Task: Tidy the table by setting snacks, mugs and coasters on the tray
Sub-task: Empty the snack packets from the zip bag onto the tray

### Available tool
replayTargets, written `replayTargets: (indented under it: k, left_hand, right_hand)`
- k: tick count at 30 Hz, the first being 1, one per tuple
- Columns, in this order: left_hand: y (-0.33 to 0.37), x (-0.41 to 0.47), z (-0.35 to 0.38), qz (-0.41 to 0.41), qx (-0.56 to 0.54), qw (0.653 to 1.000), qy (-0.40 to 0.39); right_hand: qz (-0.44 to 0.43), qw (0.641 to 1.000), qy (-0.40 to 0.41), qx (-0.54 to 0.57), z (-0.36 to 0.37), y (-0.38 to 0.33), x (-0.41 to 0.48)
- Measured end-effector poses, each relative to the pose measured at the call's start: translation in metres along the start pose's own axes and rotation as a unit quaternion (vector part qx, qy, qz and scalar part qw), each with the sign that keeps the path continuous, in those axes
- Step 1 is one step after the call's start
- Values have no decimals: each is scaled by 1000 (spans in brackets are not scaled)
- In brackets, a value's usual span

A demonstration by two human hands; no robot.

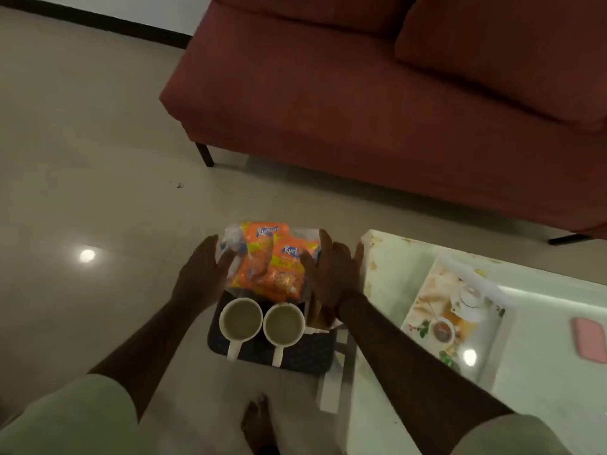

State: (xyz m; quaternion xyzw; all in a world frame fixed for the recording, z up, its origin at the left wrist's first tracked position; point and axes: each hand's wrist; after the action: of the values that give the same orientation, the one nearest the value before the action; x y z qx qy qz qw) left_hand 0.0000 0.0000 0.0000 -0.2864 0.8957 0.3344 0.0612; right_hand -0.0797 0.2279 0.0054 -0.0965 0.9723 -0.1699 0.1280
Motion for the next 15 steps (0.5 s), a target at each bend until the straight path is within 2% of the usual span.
replayTargets:
  k: [2,4,7,10,13,15]
  left_hand:
    - [-4,20,7,-79,-36,996,7]
    - [-7,43,12,-124,-64,990,-9]
    - [-16,60,22,-118,-86,989,-36]
    - [-22,64,30,-107,-107,987,-49]
    - [-22,63,36,-115,-198,973,-29]
    - [-20,62,37,-108,-203,973,-18]
  right_hand:
    - [3,999,-12,-41,9,-1,19]
    - [14,997,-35,-74,17,2,41]
    - [29,992,-77,-97,37,5,59]
    - [67,990,-105,-58,54,9,72]
    - [100,989,-113,0,61,12,74]
    - [111,988,-104,39,59,14,74]
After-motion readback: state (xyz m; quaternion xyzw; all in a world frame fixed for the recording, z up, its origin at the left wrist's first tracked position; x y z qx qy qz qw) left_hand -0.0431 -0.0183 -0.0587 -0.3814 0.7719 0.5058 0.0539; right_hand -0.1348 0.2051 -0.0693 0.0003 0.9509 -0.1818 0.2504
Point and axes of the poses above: each hand's wrist, its own x-axis towards the middle knuckle, its own z-axis out of the palm, y = z × x, and after that the axes turned 5 degrees about y, right-handed
